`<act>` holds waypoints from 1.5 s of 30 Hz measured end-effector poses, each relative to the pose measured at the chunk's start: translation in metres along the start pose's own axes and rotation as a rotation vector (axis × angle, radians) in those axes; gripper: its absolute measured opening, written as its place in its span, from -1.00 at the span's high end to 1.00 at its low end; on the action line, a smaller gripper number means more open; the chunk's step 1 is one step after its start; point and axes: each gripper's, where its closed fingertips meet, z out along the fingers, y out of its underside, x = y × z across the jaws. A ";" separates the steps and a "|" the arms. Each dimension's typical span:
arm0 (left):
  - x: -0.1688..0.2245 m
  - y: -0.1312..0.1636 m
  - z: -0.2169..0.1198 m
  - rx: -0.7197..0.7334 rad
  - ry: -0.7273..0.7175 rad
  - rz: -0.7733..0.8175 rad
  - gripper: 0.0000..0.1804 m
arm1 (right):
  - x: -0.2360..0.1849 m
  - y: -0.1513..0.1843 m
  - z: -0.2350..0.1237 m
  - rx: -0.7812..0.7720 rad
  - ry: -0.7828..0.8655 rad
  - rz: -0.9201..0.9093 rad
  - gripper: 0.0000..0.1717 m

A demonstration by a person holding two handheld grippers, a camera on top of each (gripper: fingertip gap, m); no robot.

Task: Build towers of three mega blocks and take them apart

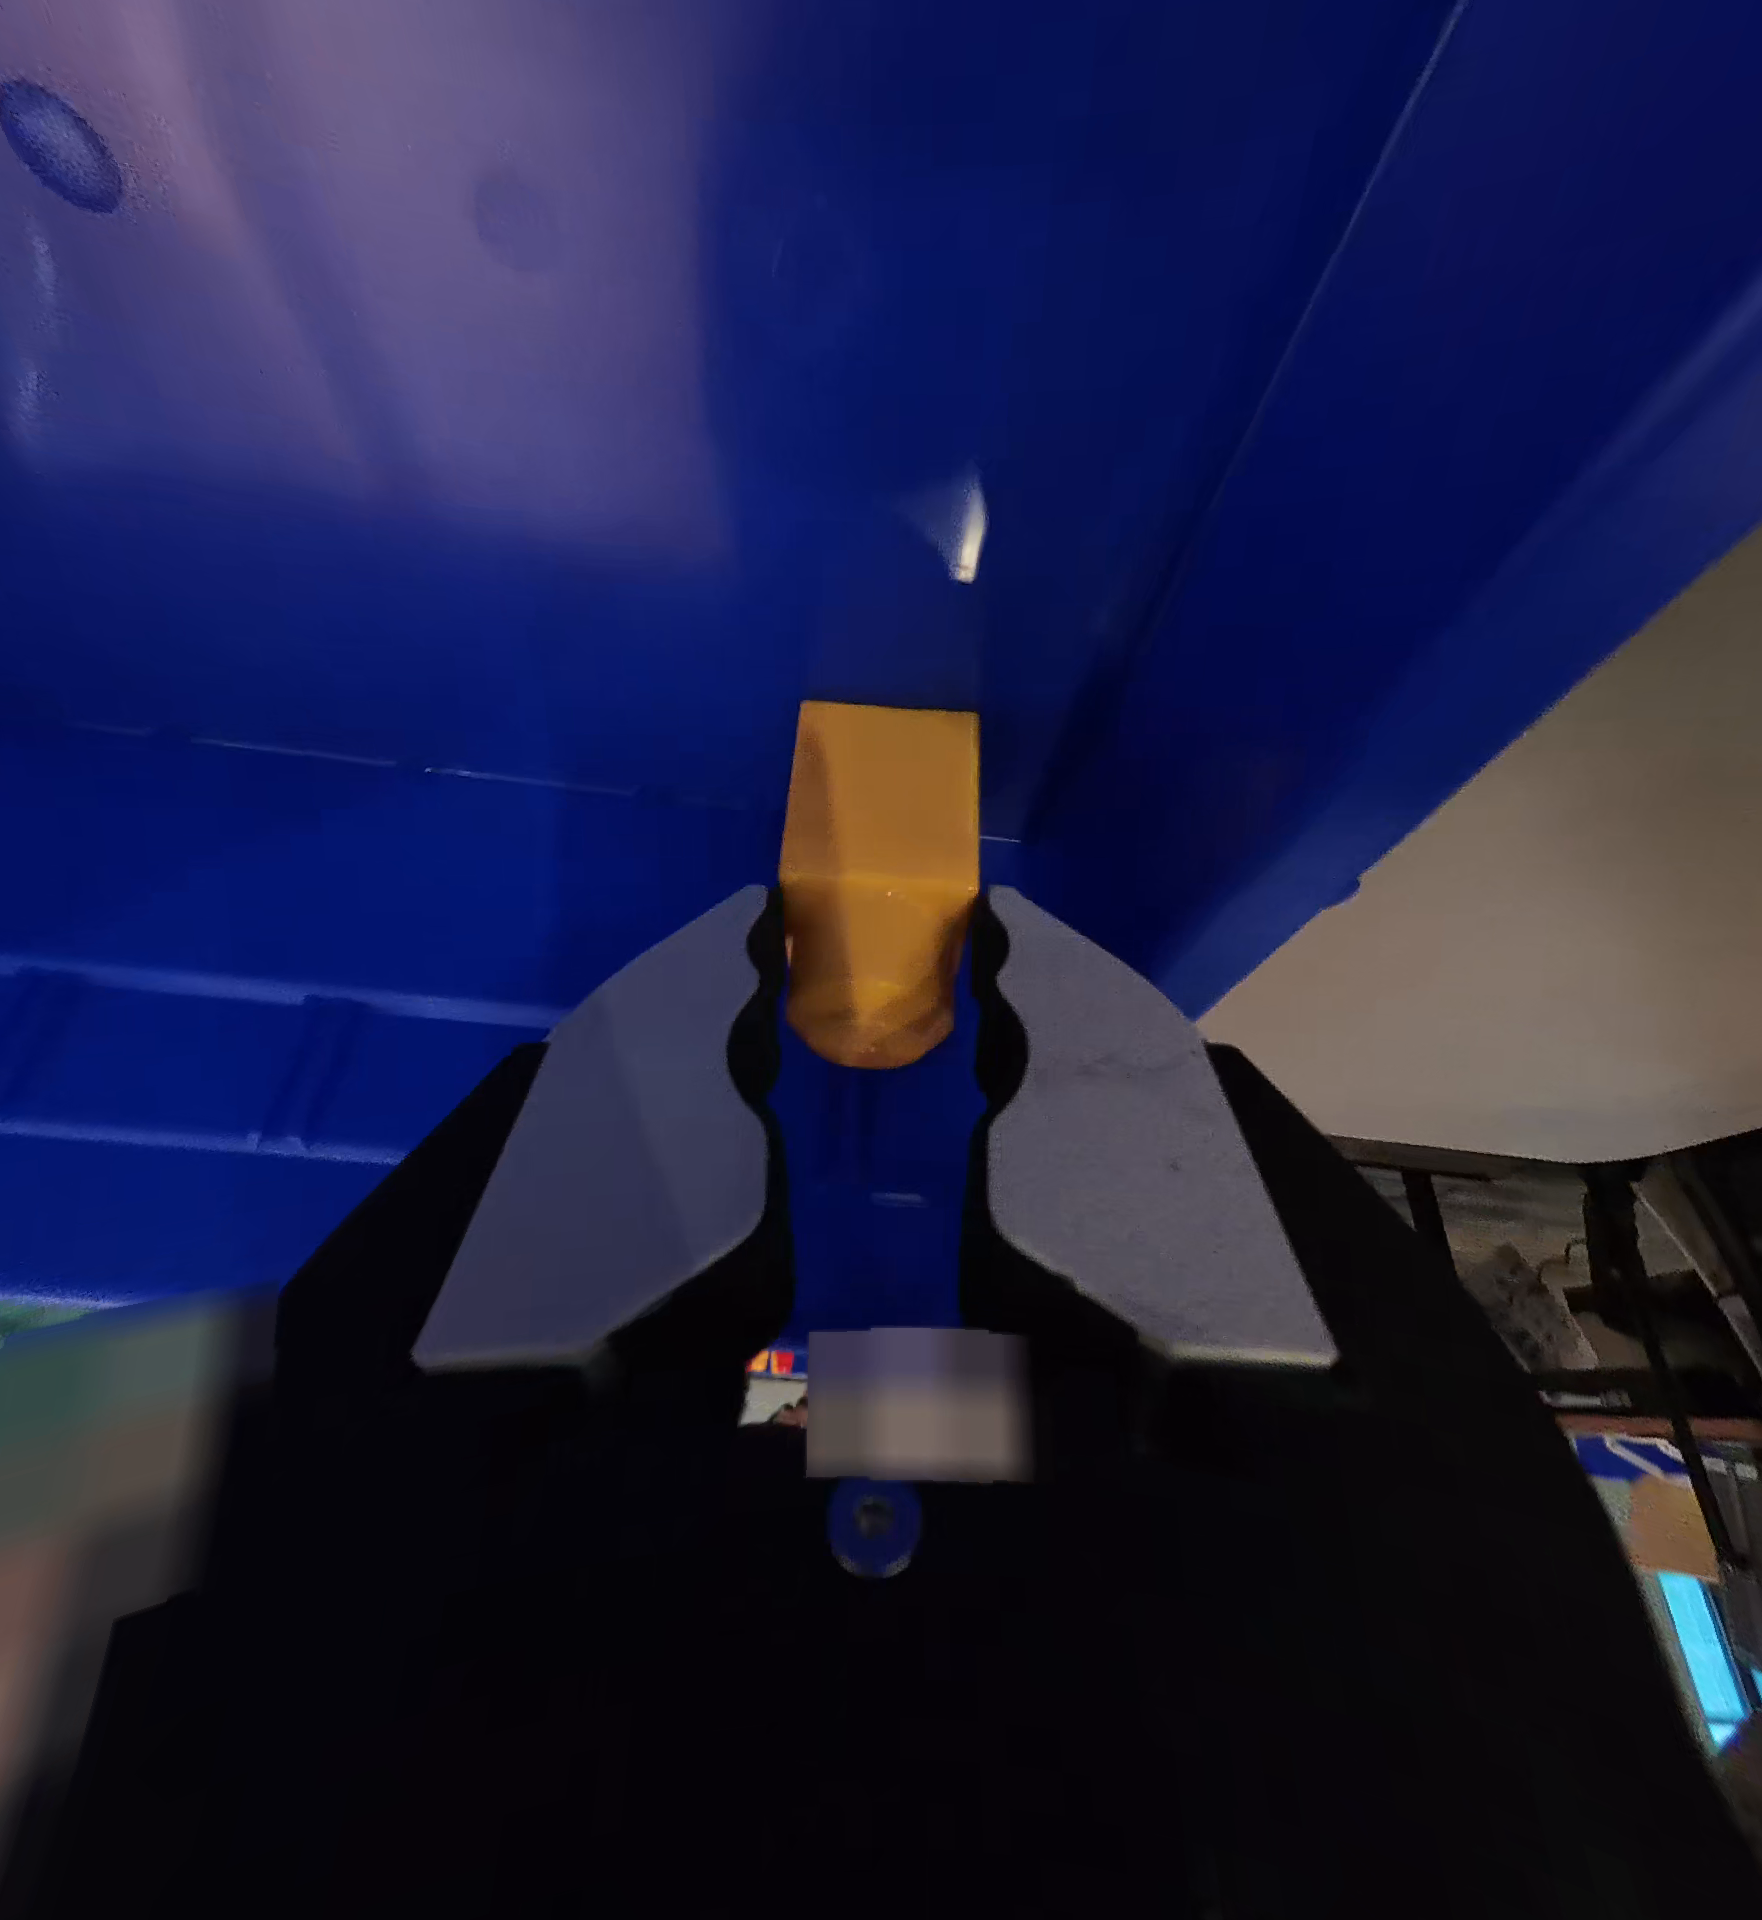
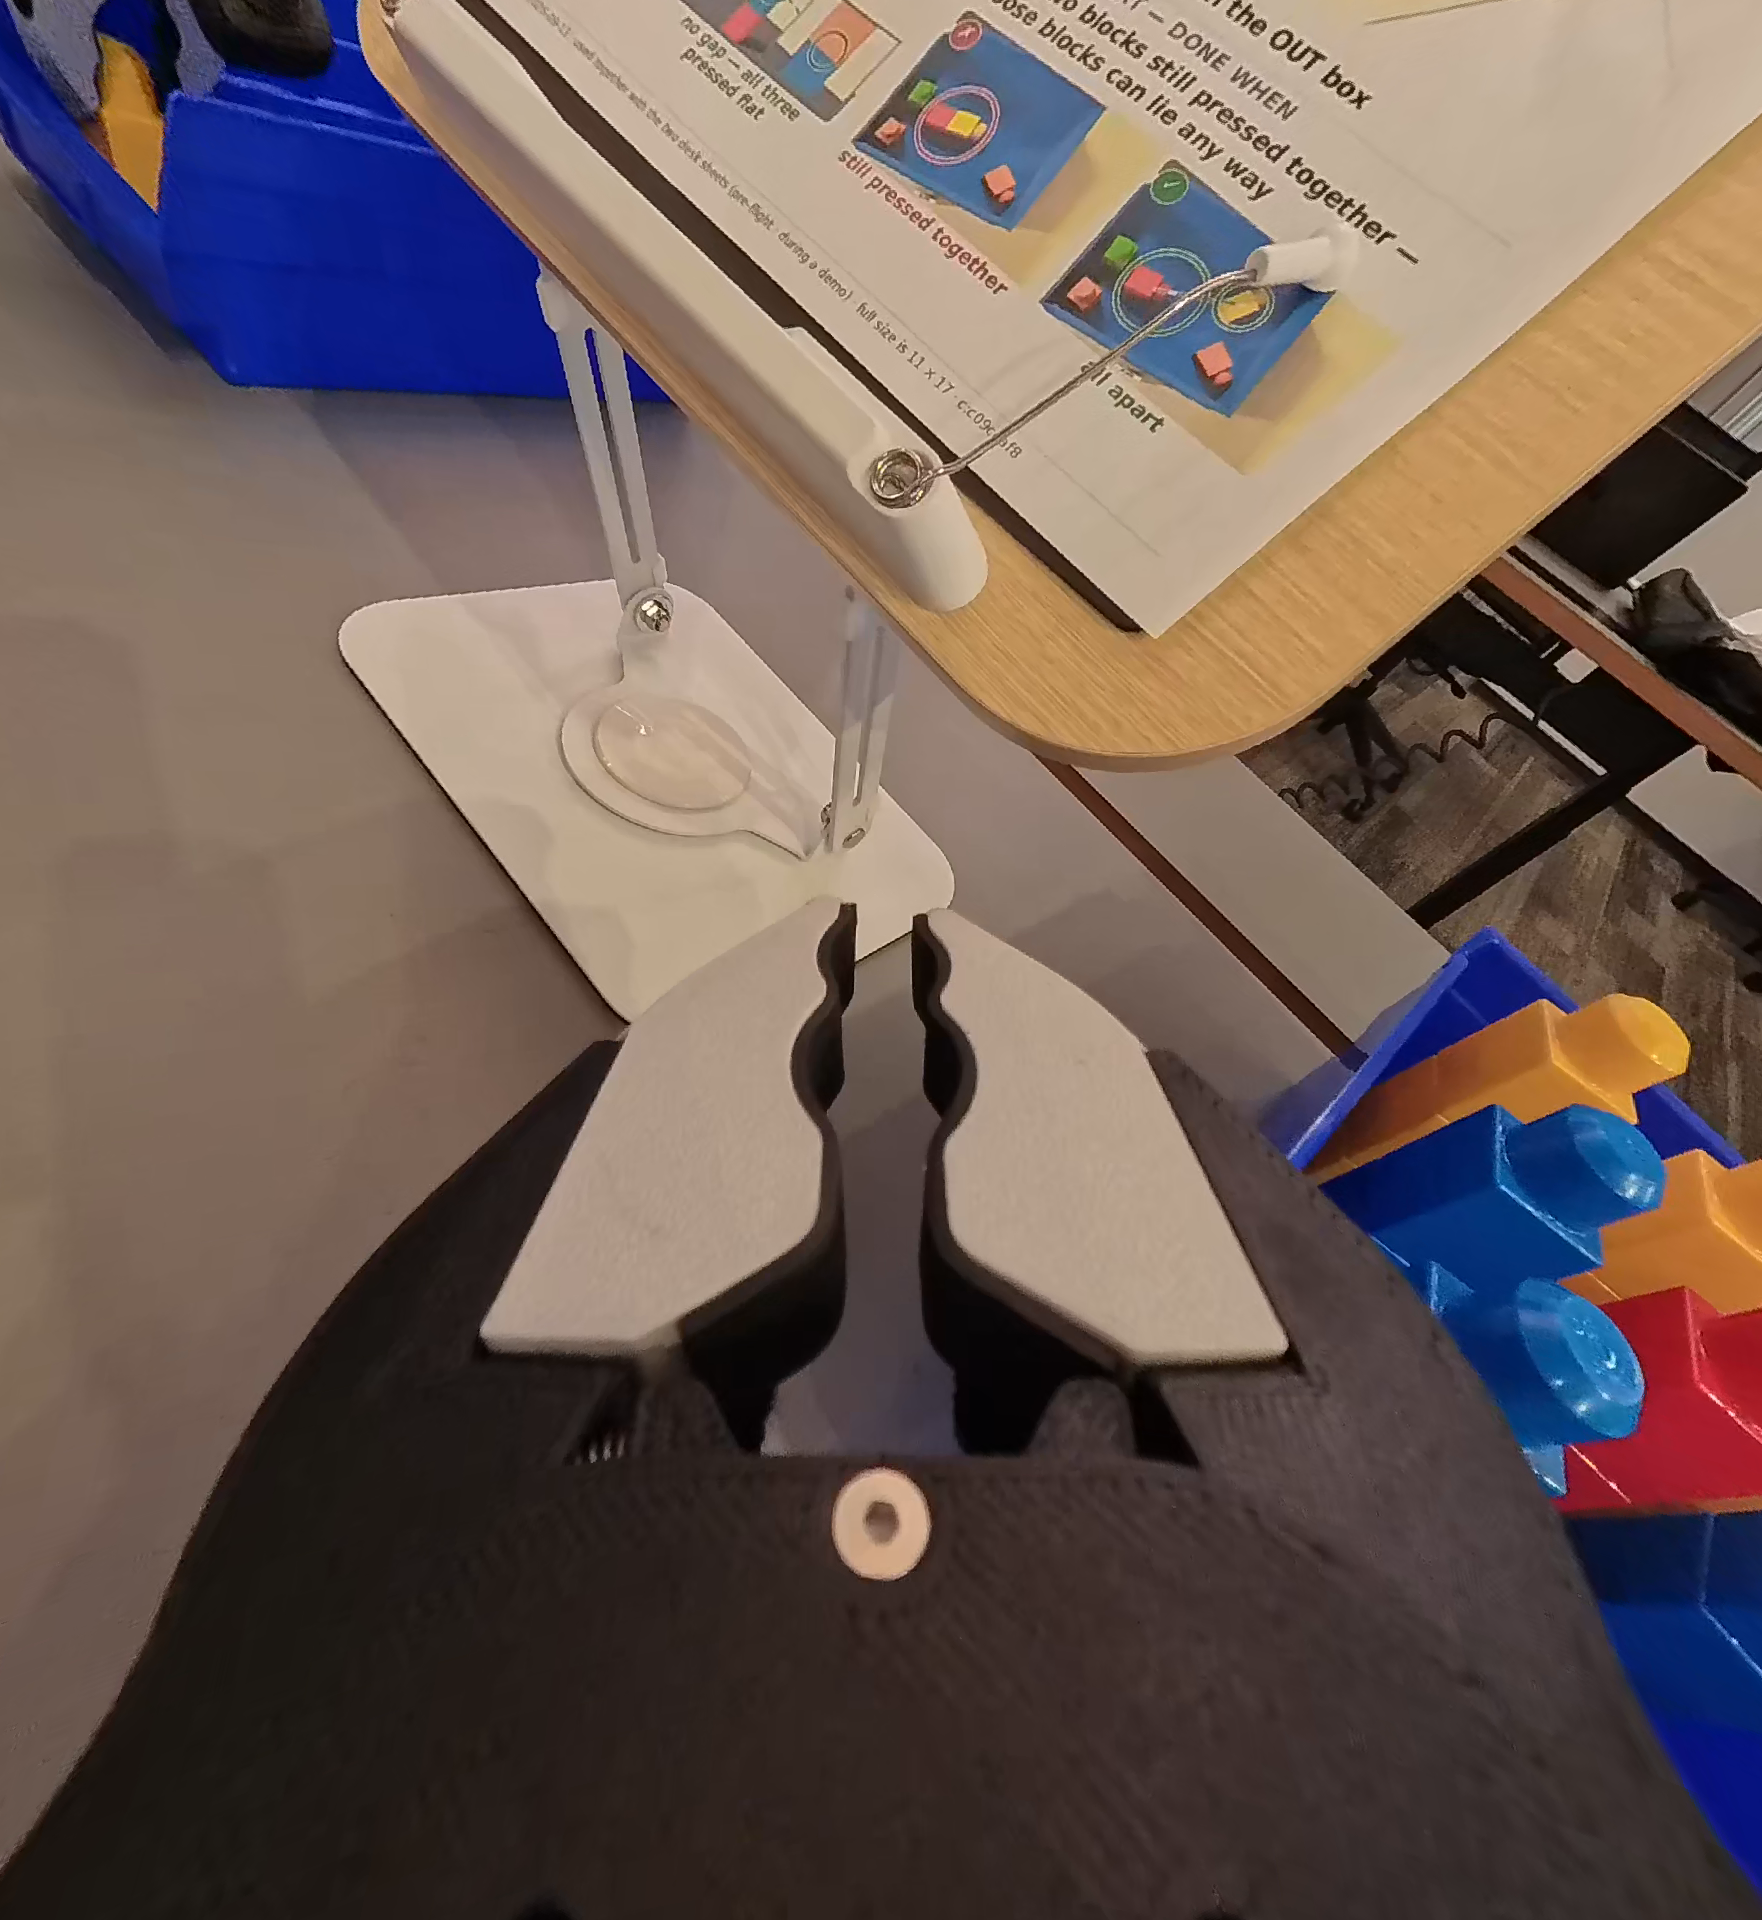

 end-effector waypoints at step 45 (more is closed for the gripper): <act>0.195 -0.098 -0.062 0.690 0.041 -0.245 0.34 | -0.007 -0.016 -0.008 0.048 -0.002 -0.025 0.90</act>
